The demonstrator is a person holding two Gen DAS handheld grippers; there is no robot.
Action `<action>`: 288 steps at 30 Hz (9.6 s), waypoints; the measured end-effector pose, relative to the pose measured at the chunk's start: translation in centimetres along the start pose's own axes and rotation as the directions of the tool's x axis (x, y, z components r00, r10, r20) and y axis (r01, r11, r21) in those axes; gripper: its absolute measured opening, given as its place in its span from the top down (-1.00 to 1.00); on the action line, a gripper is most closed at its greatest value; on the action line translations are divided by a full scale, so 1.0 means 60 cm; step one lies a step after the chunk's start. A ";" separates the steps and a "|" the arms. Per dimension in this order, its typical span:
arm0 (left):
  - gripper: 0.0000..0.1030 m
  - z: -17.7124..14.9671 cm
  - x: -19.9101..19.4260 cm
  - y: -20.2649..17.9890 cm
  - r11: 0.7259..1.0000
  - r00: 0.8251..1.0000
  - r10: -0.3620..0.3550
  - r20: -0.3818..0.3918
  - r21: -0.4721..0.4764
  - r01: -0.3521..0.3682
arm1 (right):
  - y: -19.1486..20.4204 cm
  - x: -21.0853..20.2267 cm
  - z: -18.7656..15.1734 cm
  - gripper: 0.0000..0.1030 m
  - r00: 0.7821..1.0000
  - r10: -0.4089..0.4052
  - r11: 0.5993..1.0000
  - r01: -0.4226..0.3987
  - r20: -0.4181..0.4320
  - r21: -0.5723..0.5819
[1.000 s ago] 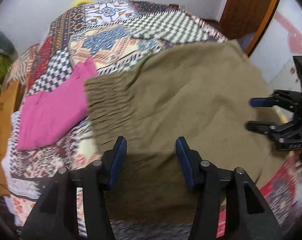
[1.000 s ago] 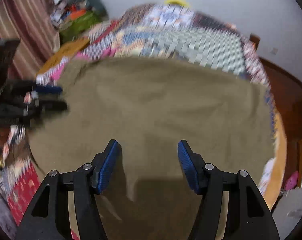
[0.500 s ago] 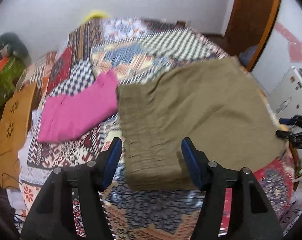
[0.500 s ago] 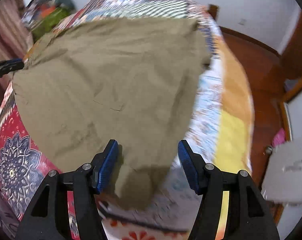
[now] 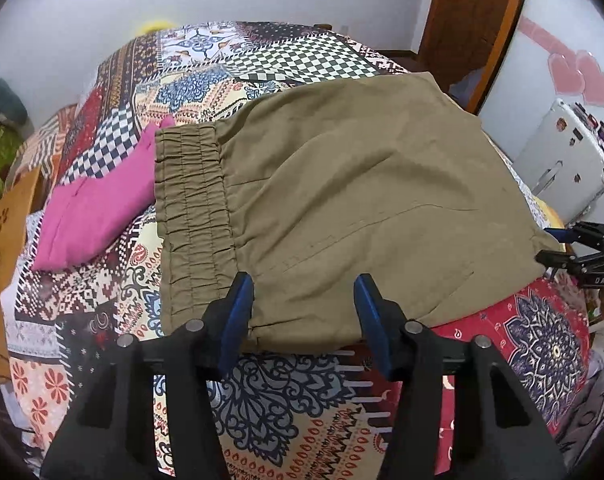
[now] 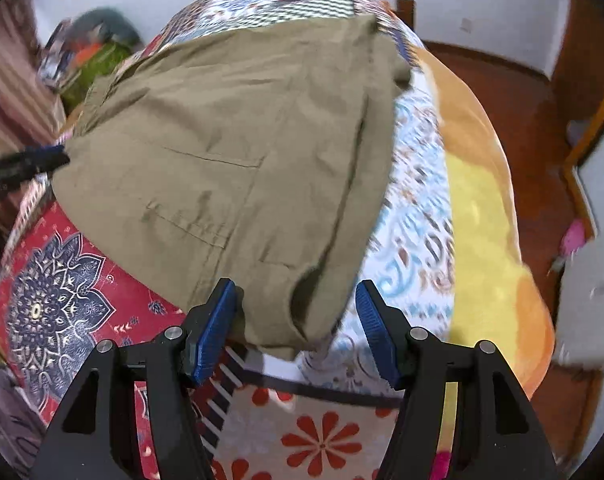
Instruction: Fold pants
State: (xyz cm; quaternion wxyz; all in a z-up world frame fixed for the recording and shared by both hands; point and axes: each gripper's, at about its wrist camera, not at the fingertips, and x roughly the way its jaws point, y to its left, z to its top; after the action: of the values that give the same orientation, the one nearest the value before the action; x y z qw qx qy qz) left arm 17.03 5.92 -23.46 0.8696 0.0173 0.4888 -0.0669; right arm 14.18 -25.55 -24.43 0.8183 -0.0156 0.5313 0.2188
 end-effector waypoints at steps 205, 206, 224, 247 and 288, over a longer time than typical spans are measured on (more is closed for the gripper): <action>0.77 0.083 -0.004 -0.288 0.971 0.994 -0.103 -0.024 0.213 0.106 | 0.062 -0.009 0.010 -0.18 0.987 0.128 0.991 -0.130 0.093 0.013; 0.77 0.083 -0.008 -0.287 0.973 0.995 -0.099 -0.018 0.206 0.101 | 0.061 -0.011 0.011 -0.18 0.987 0.124 0.992 -0.126 0.099 0.013; 0.17 0.095 -0.076 -0.250 0.984 0.988 -0.117 0.098 0.144 0.102 | 0.041 -0.048 0.009 -0.18 0.984 0.079 0.996 -0.083 0.157 0.021; 0.02 0.025 0.000 -0.172 0.991 0.996 -0.083 -0.025 0.105 0.085 | 0.091 -0.012 0.059 -0.18 0.982 0.090 0.996 -0.083 0.168 -0.045; 0.01 0.246 0.228 0.068 0.977 0.989 -0.132 -0.066 -0.180 0.119 | 0.004 0.023 0.034 -0.28 0.995 0.025 0.996 -0.033 0.098 0.078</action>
State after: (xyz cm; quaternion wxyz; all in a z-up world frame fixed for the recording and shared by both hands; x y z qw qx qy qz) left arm 37.11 7.18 -27.57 0.8421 -0.0875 0.5265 -0.0778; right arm 16.32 -24.33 -24.67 0.8397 0.0351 0.4996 0.2100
